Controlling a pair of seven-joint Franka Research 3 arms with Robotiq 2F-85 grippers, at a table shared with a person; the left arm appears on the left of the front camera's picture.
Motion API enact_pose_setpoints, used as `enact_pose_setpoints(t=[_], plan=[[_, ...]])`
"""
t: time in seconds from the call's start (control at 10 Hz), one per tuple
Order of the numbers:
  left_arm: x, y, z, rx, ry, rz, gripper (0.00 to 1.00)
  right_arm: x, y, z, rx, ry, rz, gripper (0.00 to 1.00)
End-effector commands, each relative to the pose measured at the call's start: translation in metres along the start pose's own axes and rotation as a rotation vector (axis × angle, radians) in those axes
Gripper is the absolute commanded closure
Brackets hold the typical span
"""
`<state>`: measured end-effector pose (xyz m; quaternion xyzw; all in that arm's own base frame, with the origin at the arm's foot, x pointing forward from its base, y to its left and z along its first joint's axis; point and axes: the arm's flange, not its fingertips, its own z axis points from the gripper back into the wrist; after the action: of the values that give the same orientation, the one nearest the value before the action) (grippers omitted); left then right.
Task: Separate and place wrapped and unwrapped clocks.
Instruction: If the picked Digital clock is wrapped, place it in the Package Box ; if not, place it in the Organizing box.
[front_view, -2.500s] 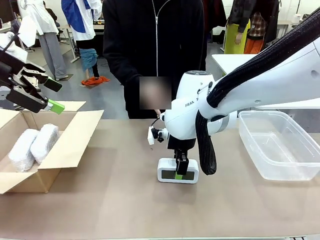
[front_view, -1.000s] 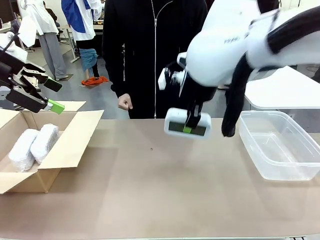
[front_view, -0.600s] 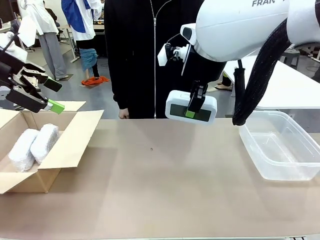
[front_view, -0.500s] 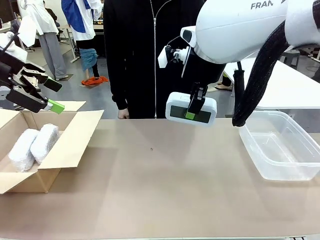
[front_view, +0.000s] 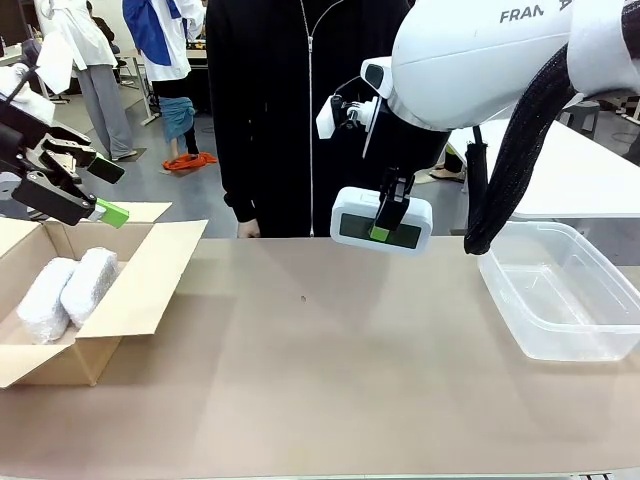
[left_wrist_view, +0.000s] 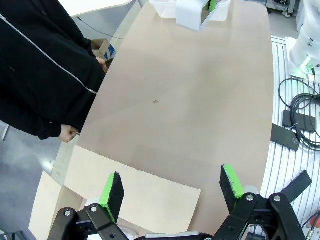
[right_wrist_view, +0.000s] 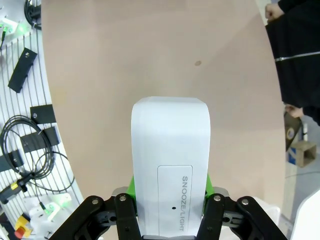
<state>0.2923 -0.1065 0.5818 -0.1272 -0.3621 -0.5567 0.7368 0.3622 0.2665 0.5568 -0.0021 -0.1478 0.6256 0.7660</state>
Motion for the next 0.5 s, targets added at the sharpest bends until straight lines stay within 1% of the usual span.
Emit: enact_pose_setpoints(t=[0.0,0.4], plan=[[0.0018,-0.0016,-0.0016,0.003,-0.014,0.012,0.0,-0.0019,-0.0011,-0.0012,-0.014,-0.013,0.013,0.78],[0.0018,-0.0016,-0.0016,0.003,-0.014,0.012,0.0,-0.0019,-0.0011,-0.0012,-0.014,-0.013,0.013,0.78]])
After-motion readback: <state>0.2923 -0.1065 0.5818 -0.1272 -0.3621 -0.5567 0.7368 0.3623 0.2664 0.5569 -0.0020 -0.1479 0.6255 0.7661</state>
